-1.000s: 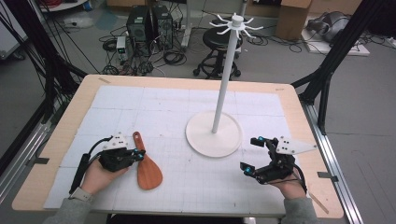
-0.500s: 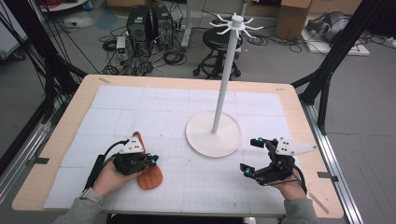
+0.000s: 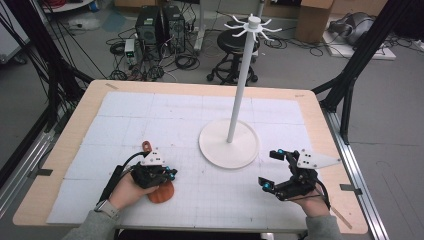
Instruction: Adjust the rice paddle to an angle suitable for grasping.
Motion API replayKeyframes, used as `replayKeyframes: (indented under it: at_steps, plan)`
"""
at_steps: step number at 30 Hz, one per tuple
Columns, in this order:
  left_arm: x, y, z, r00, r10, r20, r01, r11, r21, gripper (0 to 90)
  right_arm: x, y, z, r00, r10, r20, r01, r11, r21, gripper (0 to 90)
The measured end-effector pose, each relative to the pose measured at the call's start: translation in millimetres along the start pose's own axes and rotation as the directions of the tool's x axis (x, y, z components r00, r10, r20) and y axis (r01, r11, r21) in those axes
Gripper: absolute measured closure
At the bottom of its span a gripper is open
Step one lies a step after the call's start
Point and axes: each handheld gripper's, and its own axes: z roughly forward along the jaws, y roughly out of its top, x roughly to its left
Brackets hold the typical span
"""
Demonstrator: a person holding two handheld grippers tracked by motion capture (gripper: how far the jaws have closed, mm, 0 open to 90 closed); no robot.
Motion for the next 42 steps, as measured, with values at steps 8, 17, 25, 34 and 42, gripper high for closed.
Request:
replayKeyframes:
  at_steps: [8,17,25,34,42]
  plan:
    - [-0.7,0.1,0.4,0.9994,0.027,-0.022,-0.026,0.9996,0.007,89.7,0.4,-0.4,0.5,1.0,-0.004,-0.004,0.004,1.0,0.007,0.8]
    - [-4.1,-3.2,-3.5,0.9998,-0.018,0.001,0.018,0.9997,0.018,89.8,0.6,-0.5,-0.6,1.0,0.002,-0.006,-0.002,1.0,0.001,0.8]
    - [-9.3,-14.8,-17.5,0.9988,-0.022,0.044,0.021,0.9994,0.026,89.8,-0.5,-0.4,-0.4,1.0,-0.002,-0.009,0.002,1.0,-0.005,0.8]
    - [-10.3,-26.7,-33.5,0.9985,-0.007,0.053,0.005,0.9993,0.038,89.8,-1.6,0.0,2.6,0.9999,0.001,-0.015,-0.001,1.0,-0.001,0.8]
    - [-8.1,-41.6,-54.6,0.9994,-0.001,0.033,-0.001,0.9986,0.052,89.8,-3.4,0.1,1.9,0.9999,0.006,-0.015,-0.006,1.0,-0.008,0.8]
